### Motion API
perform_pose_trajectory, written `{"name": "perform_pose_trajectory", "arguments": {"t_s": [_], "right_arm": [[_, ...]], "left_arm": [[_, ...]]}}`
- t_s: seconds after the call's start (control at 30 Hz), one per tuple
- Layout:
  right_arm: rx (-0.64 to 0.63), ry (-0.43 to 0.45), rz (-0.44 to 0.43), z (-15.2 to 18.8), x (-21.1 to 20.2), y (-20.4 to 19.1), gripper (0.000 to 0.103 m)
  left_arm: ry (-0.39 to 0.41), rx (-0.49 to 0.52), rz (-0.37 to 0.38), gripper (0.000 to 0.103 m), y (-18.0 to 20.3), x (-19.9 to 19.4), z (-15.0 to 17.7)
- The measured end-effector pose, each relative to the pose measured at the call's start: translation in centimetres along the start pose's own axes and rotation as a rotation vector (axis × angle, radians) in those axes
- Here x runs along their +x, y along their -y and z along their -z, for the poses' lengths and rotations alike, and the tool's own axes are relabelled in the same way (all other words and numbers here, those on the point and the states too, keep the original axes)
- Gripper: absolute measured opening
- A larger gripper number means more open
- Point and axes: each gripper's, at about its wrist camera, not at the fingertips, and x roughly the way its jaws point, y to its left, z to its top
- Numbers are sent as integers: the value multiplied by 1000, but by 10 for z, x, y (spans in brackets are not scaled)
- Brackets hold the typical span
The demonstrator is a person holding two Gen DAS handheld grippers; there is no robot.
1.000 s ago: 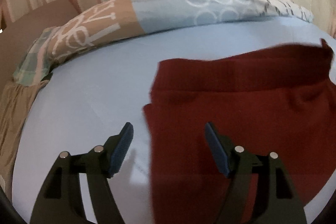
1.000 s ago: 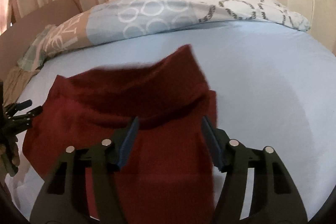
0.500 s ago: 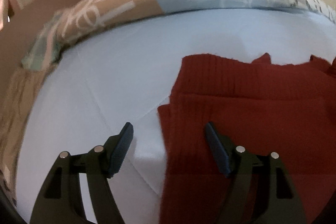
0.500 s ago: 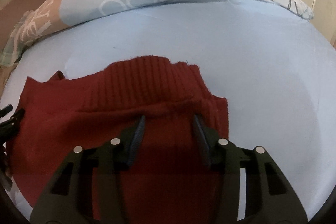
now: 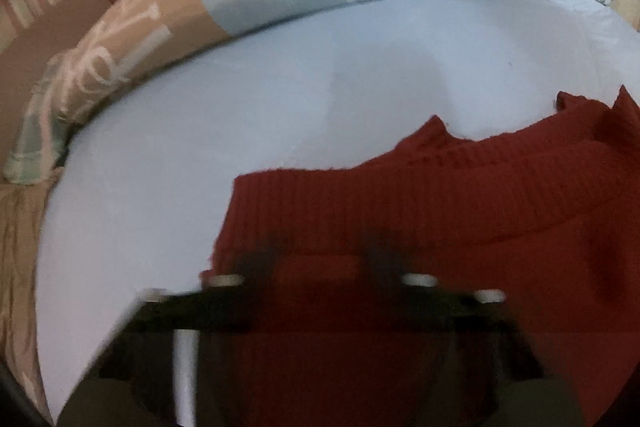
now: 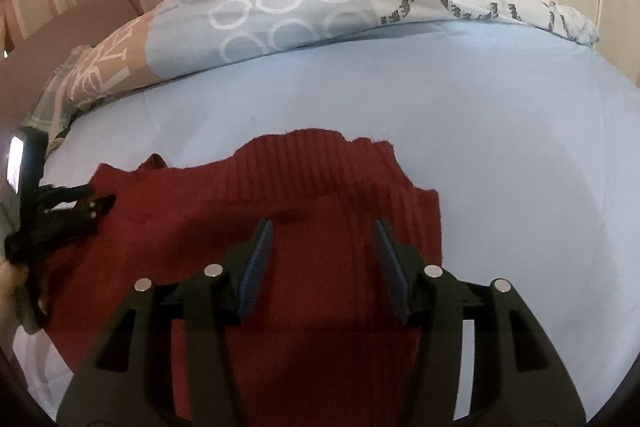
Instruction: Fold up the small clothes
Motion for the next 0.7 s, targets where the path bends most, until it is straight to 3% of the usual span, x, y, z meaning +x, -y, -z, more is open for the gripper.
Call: {"name": "perform_pose_trajectory", "arguments": {"t_s": [0.13, 0.3, 0.43, 0.53, 0.6, 0.63, 0.7], "right_arm": [[25, -6, -3, 4, 4, 4, 53], [15, -1, 7, 5, 7, 4, 53], [25, -19, 20, 5, 12, 5, 53], [18, -20, 14, 4, 10, 4, 53], [11, -3, -1, 3, 3, 1, 54], [7, 6, -3, 3, 0, 0, 55], [-13, 15, -3, 4, -5, -5, 57]], "left_arm": [[19, -8, -20, 9, -3, 0, 2], [119, -126, -51, 7, -33, -18, 5], [56, -148, -32, 8, -47, 3, 3], [67, -123, -13, 19, -41, -3, 4], [113, -143, 11, 59, -51, -19, 7], [138, -158, 23, 64, -55, -30, 11], [164, -180, 62, 66, -65, -47, 23]]}}
